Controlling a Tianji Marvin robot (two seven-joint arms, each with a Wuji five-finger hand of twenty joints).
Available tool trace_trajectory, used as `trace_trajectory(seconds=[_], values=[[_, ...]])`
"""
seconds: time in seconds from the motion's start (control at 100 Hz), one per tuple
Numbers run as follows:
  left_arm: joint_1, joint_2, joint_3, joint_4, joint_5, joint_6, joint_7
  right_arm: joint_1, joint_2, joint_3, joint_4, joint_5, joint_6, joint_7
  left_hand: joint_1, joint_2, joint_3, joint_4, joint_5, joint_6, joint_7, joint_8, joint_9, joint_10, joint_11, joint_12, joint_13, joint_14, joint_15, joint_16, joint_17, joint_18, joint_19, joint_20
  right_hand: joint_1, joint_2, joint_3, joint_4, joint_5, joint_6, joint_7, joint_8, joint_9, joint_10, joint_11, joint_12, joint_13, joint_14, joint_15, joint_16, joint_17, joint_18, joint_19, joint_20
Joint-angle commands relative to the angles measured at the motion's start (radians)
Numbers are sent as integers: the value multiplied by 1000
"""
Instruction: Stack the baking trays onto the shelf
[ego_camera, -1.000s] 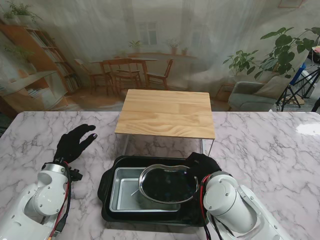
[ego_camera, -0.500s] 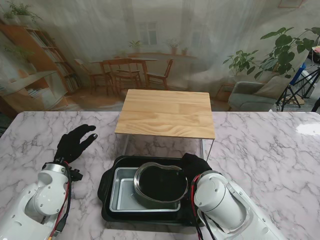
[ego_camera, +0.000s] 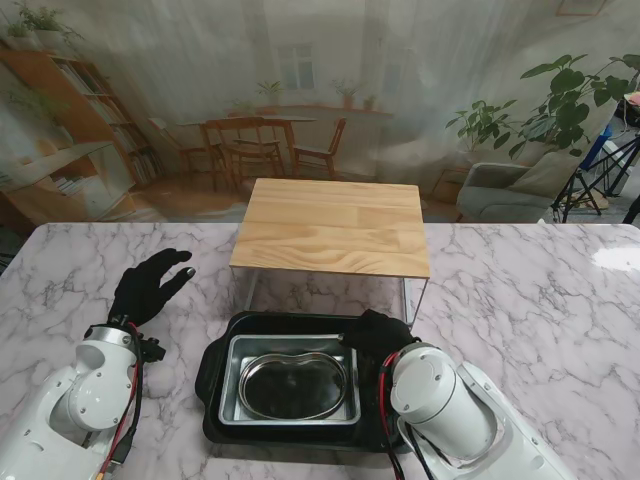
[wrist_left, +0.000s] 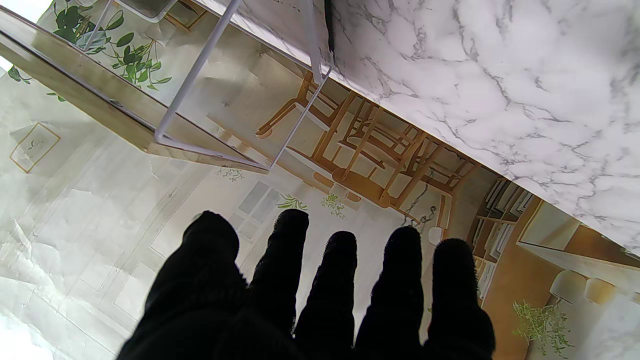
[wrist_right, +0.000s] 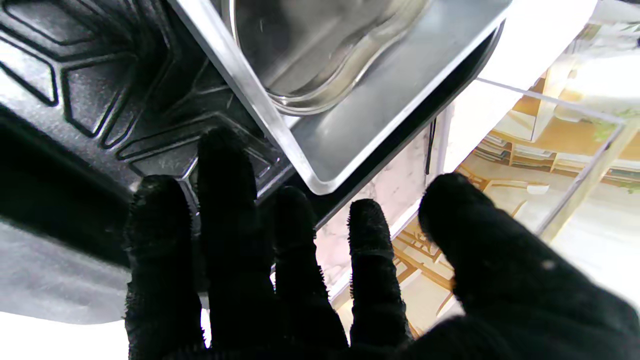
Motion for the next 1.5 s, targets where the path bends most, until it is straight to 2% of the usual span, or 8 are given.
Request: trace_trajectory(seconds=[0.0,0.43,0.71,0.88,1.15,1.2,1.34,1.49], values=[[0,0,2,3,1,2,-12,-25,8,16,-19,-7,-8,-6,20,46,-22,18,15,6,-9,0,-9,-4,-9,9,-4,-9,-22,14,-16,-9,-18,23,-41,35,-23,27,4,-7,-54,21,-41,-20,-36,-18,-55,-14,-45,-4,-46,-18,-2,29],[0,0,-2,5,3,-9,-12,-174,9,170,-125,-35,-156,-37,19,49,-23,18,7,4,-16,-5,-8,-3,-8,9,-2,-9,-21,14,-16,-9,-17,23,-65,86,-81,37,34,-9,-131,2,-124,-22,-133,-84,-277,-32,-158,-62,-184,-100,-30,57],[1,0,-3,4,4,-10,-9,-278,4,290,-157,-54,-250,-70,21,48,-22,19,5,5,-15,-5,-13,-4,-10,8,-5,-11,-23,14,-15,-13,-17,24,-84,112,-109,40,55,28,-252,-42,-230,-42,-268,-145,-551,-68,-434,-204,-385,-173,-254,26],[4,0,-2,2,0,-11,-15,-332,4,361,-154,-72,-309,-79,17,51,-24,18,-14,6,-26,-14,-29,-5,-15,6,-11,-18,-25,13,-14,-25,-15,24,-112,119,-135,41,-16,38,-353,-97,-300,-75,-339,-178,-614,-96,-502,-235,-428,-187,-327,23],[7,2,14,-9,-31,-1,-47,-355,2,441,-84,-51,-453,-89,12,53,-25,18,-88,-4,-56,-37,-81,-21,-58,-44,-27,-27,-44,-8,-17,-50,-43,0,-209,156,-247,27,-89,-61,-370,-128,-352,-177,-422,-215,-668,-162,-599,-259,-478,-213,-501,22],[12,2,13,-18,-46,1,-58,-353,-1,450,-69,-39,-477,-100,10,53,-25,18,-94,-1,-57,-38,-70,-18,-44,-39,-29,-25,-42,-7,-18,-46,-42,0,-221,156,-255,28,-119,-39,-379,-139,-369,-175,-434,-219,-680,-164,-623,-269,-474,-224,-540,30],[43,2,0,-67,-96,11,-96,-351,-12,467,-42,14,-516,-133,12,52,-24,19,-102,7,-58,-40,-68,-9,-29,-27,-32,-16,-34,-3,-13,-50,-27,7,-253,163,-249,26,-202,98,-423,-194,-392,-103,-466,-234,-662,-134,-636,-278,-417,-291,-571,47],[80,2,-16,-111,-137,8,-117,-343,-21,472,-3,22,-558,-173,10,49,-25,18,-127,12,-68,-47,-76,-1,-32,-21,-33,-10,-20,7,-2,-78,12,25,-293,156,-216,20,-216,110,-397,-235,-392,-96,-402,-206,-633,-128,-590,-251,-406,-304,-507,65]])
